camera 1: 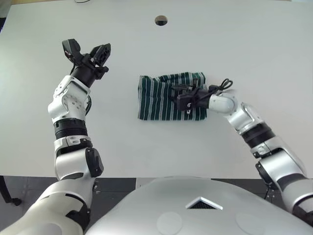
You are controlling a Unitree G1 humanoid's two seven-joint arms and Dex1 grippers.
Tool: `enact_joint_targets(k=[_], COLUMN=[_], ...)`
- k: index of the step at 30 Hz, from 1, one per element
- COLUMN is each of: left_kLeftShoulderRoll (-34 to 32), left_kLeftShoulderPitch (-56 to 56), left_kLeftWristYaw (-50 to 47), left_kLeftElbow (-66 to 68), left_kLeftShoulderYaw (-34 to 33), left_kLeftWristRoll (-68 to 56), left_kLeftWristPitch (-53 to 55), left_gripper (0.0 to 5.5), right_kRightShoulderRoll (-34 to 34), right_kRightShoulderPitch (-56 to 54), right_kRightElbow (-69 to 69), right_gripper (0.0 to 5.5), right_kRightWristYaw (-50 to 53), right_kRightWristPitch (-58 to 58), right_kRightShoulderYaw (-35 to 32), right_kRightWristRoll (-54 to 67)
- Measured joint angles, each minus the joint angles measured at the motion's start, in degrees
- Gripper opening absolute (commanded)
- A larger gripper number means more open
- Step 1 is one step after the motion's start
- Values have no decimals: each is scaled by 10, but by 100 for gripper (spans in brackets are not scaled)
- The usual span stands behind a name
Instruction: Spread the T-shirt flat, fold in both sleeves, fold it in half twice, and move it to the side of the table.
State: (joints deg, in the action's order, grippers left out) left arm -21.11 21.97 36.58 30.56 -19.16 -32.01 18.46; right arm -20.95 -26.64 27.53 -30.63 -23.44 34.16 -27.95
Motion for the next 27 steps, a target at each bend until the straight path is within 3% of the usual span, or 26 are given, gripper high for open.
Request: enact_joint_targets(k=[3, 7, 9, 12, 13, 17, 19, 21, 24, 26, 27], left_kLeftShoulderRoll=[25, 44, 65, 94, 106, 172, 185, 194, 186, 173, 173], left_kLeftShoulderPitch=[-5, -22, -23, -30, -31, -23, -11, 21, 98, 141, 159], left_kLeftWristYaw=[-10, -16, -23, -50, -54, -71, -135, -225, -354, -352, -339], left_kLeftElbow=[-33, -55, -73, -83, -84, -88, -74, -41, 26, 86, 104], left_kLeftShoulderYaw=[-21, -39, -46, -53, -54, -37, -15, -14, -3, 27, 38], left_kLeftWristRoll=[-22, -37, -44, -26, -26, 0, 90, 164, 258, 285, 289], left_kLeftWristPitch=[-10, -18, -38, -117, -138, -232, -333, -429, -466, -479, -483], left_gripper=[160, 160, 160, 160, 160, 160, 160, 160, 160, 160, 160], right_kRightShoulderRoll=[-51, -238, -354, -430, -424, -292, -221, -136, 8, 116, 148], right_kRightShoulderPitch=[-29, -22, -3, 5, -12, -109, -117, -102, -102, -117, -123], right_kRightElbow=[29, 59, 162, 320, 333, 271, 173, 58, 60, 147, 188], right_gripper=[171, 171, 171, 171, 171, 171, 171, 171, 171, 171, 171], right_kRightWristYaw=[-12, -96, -124, -65, -6, 242, 387, 470, 405, 333, 372], right_kRightWristPitch=[4, 39, 75, 101, 79, -96, -156, -176, -153, -82, -60], right_kRightShoulderYaw=[-15, -99, -144, -170, -179, -258, -307, -339, -337, -365, -367], right_kRightWristRoll=[-4, 38, 53, 37, 33, 79, 80, 104, 228, 342, 330])
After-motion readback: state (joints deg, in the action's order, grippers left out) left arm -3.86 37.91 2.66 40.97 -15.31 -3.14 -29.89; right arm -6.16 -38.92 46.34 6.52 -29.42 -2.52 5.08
